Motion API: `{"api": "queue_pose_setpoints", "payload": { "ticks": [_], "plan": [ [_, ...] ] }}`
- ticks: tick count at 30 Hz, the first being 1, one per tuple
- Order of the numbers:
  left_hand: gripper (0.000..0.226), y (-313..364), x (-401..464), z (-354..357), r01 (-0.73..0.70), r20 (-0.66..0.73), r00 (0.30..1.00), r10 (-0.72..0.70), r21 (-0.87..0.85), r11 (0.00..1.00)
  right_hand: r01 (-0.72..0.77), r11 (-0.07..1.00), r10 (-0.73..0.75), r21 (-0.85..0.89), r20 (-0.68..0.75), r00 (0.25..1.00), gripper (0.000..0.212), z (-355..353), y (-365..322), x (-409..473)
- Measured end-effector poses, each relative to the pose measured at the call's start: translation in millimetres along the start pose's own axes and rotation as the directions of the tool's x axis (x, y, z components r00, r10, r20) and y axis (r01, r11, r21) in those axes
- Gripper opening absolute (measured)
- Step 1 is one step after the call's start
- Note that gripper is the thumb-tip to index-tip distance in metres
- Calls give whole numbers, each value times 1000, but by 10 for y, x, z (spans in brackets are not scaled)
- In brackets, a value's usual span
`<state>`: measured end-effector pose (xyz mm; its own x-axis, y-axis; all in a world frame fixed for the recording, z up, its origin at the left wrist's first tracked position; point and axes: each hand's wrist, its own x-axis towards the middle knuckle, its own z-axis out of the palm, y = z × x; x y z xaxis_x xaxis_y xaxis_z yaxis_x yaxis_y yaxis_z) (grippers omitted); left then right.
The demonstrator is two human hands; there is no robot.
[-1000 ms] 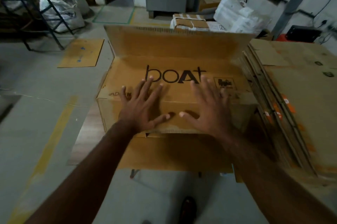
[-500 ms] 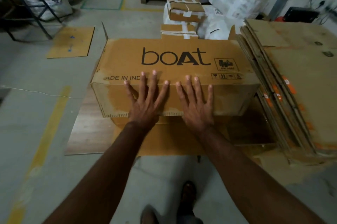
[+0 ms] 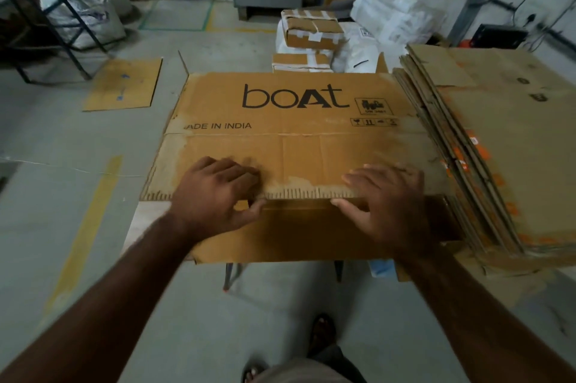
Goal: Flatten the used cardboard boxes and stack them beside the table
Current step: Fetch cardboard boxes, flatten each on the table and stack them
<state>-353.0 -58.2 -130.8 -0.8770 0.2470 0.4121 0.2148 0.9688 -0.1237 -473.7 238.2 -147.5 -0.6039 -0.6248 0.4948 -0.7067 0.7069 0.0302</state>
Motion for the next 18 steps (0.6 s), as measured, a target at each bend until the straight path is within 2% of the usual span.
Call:
{"api": "queue_pose_setpoints", "payload": {
  "ticks": [4,6,8,10,12,13,15,18],
  "plan": [
    [32,-161,263,-308,83,-280,958,-61,65,994,-11,999,1,-37,-269,963,37,-297,164,416],
    [30,-331,459,-356,222,-372,914,-162,123,967,-94,995,80,-16,-397,914,36,-359,314,723],
    [33,-486,673,-309,378,-383,870,-312,110,919,-124,992,119,15,-429,895,31,-327,470,1048],
    [39,-568,851,-182,430,-238,886,-398,101,897,-144,988,154,55,-310,938,27,-170,587,1314],
    [52,-589,946,-24,435,-14,900,-436,105,894,-201,978,206,58,-86,975,41,61,655,1443],
    [61,-592,964,58,457,95,880,-465,96,884,-224,973,223,60,21,975,50,178,676,1445],
    [68,-585,939,237,522,229,820,-525,76,849,-256,963,235,80,211,949,60,377,734,1373],
    [64,-602,843,448,569,290,783,-550,21,822,-276,957,204,93,460,864,66,555,807,1239]
  ]
}}
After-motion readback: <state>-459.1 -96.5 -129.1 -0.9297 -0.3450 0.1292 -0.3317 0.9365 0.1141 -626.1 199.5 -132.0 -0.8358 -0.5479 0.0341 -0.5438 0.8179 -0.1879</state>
